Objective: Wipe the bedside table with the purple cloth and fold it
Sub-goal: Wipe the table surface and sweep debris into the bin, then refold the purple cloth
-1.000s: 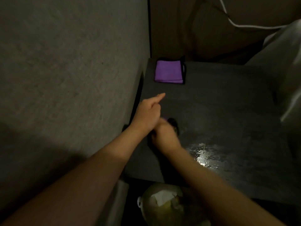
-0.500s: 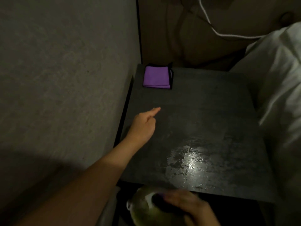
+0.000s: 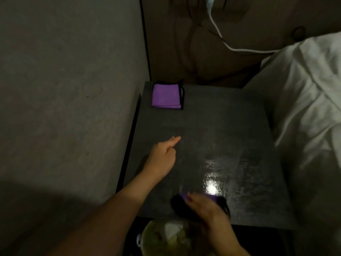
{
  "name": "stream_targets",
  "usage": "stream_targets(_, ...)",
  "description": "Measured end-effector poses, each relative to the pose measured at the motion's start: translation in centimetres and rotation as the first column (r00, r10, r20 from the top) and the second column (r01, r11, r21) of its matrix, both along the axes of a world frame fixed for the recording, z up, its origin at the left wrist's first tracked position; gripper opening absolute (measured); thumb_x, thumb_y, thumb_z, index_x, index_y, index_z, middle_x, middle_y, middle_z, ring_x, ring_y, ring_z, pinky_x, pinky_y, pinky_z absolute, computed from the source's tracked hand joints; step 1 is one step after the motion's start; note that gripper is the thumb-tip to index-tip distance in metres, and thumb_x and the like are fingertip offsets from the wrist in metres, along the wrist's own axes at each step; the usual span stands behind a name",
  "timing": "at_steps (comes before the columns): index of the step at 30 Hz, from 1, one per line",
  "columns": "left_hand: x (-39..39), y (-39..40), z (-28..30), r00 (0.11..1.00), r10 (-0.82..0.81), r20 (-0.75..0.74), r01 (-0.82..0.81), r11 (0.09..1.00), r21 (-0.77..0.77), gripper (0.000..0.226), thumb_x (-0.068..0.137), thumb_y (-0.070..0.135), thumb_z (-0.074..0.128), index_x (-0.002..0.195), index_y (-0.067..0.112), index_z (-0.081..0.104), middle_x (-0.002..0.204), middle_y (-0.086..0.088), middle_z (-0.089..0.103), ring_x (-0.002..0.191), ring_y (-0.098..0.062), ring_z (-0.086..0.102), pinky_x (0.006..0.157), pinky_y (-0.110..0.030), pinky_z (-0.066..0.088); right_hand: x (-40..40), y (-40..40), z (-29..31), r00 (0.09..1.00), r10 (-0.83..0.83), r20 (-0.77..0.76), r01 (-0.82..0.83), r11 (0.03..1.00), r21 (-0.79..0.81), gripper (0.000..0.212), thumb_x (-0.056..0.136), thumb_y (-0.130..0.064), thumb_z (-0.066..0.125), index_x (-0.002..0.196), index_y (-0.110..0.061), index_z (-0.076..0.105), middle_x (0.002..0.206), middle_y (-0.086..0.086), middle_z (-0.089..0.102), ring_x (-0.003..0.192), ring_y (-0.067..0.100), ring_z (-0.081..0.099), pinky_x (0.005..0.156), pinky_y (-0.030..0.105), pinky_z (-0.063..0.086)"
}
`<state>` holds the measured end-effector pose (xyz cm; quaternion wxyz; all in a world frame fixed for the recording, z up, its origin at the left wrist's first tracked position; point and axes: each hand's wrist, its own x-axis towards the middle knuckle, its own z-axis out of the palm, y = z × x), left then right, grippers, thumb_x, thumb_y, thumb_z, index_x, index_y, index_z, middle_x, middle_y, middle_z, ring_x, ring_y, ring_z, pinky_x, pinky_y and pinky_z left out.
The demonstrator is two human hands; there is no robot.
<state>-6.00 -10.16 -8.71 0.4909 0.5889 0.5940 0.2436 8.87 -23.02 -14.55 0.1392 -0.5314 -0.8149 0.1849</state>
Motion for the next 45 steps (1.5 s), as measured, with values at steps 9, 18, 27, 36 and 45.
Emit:
stream_targets(9,1.3,0.8,3.3,0.987,0.01,0.161,0.01,0.993,-0.121,0.04,0.087,-0.009,0.038,0.122,-0.001,0.055,0.123,-0.017,0.061,0.103,-0.011,0.056,0.077,0.001,0.041,1.9,3.7,4.7,0.574,-0.597,-0.56,0.487,0.799,-0.353,0.033,0.074,0.003,0.068,0.09,-0.026,0.071,0.07,-0.028,0.068,0.068,-0.015,0.058,0.063,0.0,0.04)
stream_targets(18,7.0,4.8,6.8,0.772,0.372,0.515,-0.151,0.895,-0.421,0.019,0.087,0.015,0.057,0.103,0.006,0.063,0.096,-0.015,0.067,0.081,-0.018,0.065,0.065,-0.019,0.054,2.6,16.1,12.2,0.742,-0.351,-0.571,0.197,0.929,-0.314,0.06,0.07,0.007,0.068,0.119,-0.022,0.051,0.117,-0.002,0.055,0.103,0.006,0.054,0.092,0.015,0.042)
stream_targets(27,7.6,8.8,6.3,0.693,0.347,0.632,-0.036,0.892,-0.451,0.02,0.09,0.004,0.048,0.104,0.006,0.062,0.09,-0.006,0.069,0.077,-0.011,0.067,0.075,-0.025,0.056,8.0,22.7,12.5,0.838,-0.213,-0.503,0.069,0.955,-0.289,0.051,0.055,0.0,0.081,0.101,-0.011,0.065,0.097,-0.009,0.051,0.09,-0.015,0.05,0.079,-0.004,0.032)
stream_targets(36,7.9,12.1,5.3,0.835,0.34,0.433,-0.158,0.902,-0.403,0.041,0.079,-0.016,0.038,0.093,0.011,0.066,0.086,-0.011,0.066,0.081,-0.023,0.06,0.08,-0.034,0.05,10.5,27.8,13.6,0.811,-0.26,-0.523,0.094,0.942,-0.323,0.031,0.078,0.004,0.063,0.067,-0.024,0.062,0.057,-0.013,0.064,0.055,-0.006,0.055,0.054,0.007,0.041)
stream_targets(45,9.5,14.7,5.3,0.684,0.606,0.405,-0.363,0.765,-0.531,0.026,0.09,0.004,0.047,0.113,0.002,0.057,0.112,-0.016,0.062,0.106,-0.029,0.058,0.089,-0.035,0.049,10.5,27.4,14.7,0.971,0.214,-0.11,-0.181,0.95,0.256,0.023,0.076,-0.01,0.053,0.095,-0.01,0.067,0.089,0.003,0.07,0.082,0.012,0.058,0.075,0.02,0.043)
